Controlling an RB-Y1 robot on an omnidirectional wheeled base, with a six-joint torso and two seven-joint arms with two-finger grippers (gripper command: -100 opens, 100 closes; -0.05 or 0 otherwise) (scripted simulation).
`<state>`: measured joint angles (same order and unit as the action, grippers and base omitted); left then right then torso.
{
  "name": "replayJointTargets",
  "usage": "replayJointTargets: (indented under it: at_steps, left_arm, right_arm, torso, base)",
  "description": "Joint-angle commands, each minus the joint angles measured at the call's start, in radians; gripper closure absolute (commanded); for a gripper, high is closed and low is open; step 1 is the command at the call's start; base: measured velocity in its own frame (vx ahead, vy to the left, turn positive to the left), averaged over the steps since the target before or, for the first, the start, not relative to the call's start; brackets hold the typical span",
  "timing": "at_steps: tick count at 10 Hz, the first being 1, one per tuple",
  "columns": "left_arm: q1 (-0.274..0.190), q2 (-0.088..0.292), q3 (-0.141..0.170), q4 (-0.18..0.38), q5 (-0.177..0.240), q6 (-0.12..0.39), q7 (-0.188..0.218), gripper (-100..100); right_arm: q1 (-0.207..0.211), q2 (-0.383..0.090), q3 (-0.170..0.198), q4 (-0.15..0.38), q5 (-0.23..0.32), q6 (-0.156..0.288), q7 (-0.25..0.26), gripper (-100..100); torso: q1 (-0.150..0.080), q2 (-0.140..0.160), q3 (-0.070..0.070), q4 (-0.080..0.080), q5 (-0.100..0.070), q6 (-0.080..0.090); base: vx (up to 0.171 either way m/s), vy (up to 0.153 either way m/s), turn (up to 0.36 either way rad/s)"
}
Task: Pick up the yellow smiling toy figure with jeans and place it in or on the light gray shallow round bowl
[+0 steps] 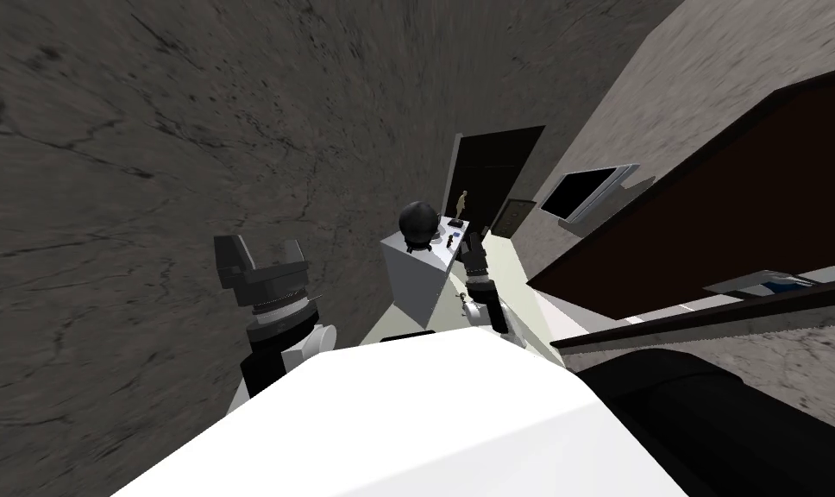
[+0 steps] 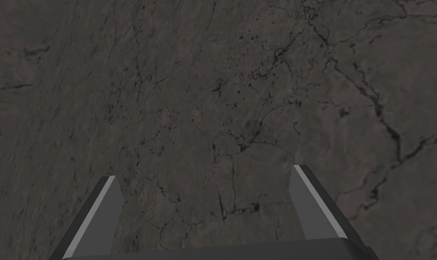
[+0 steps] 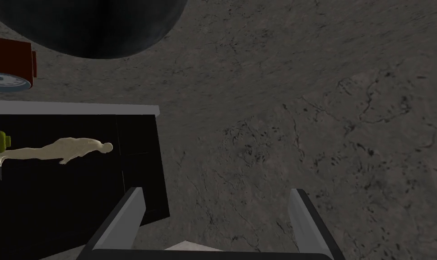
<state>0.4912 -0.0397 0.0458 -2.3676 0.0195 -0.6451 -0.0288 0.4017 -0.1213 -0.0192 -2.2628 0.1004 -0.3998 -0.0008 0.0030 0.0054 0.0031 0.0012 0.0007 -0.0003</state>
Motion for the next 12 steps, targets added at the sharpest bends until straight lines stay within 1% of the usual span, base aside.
replayJointTargets:
  at_steps: [1,3,6,7,8,9,10,11,12]
  left_arm:
    - [0.000,0.000,0.000,0.000,0.000,0.000,0.000,0]
    - [0.000,0.000,0.000,0.000,0.000,0.000,0.000,0]
    - [0.000,0.000,0.000,0.000,0.000,0.000,0.000,0]
    - [0.000,0.000,0.000,0.000,0.000,0.000,0.000,0]
    - [0.000,0.000,0.000,0.000,0.000,0.000,0.000,0]
    - [0.000,0.000,0.000,0.000,0.000,0.000,0.000,0]
    - [0.000,0.000,0.000,0.000,0.000,0.000,0.000,0]
    - [0.000,0.000,0.000,0.000,0.000,0.000,0.000,0]
    - [0.000,0.000,0.000,0.000,0.000,0.000,0.000,0]
  right_arm:
    - [-0.032,-0.047,-0.013,0.043,0.016,0.030,0.040,-100]
    - [-0.083,-0.109,-0.035,0.111,0.035,0.071,0.091,-100]
    - [-0.174,-0.202,-0.065,0.226,0.065,0.143,0.175,-100]
    - [-0.174,-0.206,-0.065,0.238,0.065,0.143,0.175,-100]
    - [-0.208,-0.238,-0.074,0.276,0.076,0.169,0.204,-100]
    - [-0.208,-0.238,-0.074,0.287,0.076,0.169,0.204,-100]
    - [-0.244,-0.270,-0.081,0.322,0.086,0.196,0.233,-100]
    - [-0.244,-0.270,-0.081,0.339,0.086,0.196,0.233,-100]
    - [-0.281,-0.302,-0.088,0.368,0.097,0.224,0.262,-100]
  torso:
    - [0.000,0.000,0.000,0.000,0.000,0.000]
    - [0.001,0.001,0.001,0.000,0.000,0.000]
    - [0.002,0.001,0.001,0.000,0.001,0.000]
    - [0.002,0.001,0.001,0.000,0.001,0.000]
    - [0.000,0.000,0.000,0.000,0.000,0.001]
    - [0.000,-0.001,-0.001,0.000,0.000,0.000]
    - [-0.001,-0.002,-0.001,0.000,0.000,0.001]
    - [0.000,-0.001,-0.001,0.000,0.000,0.000]
    - [-0.001,-0.002,-0.001,0.000,0.000,0.001]
  base:
    - [-0.103,0.054,0.094]
    - [-0.103,0.074,0.111]
    - [-0.103,0.090,0.111]
    - [-0.068,0.057,0.042]
    - [-0.052,0.056,0.071]
    - [-0.046,0.044,0.041]
    - [-0.064,0.059,0.080]
    - [-0.055,0.042,0.033]
    - [-0.048,0.055,0.063]
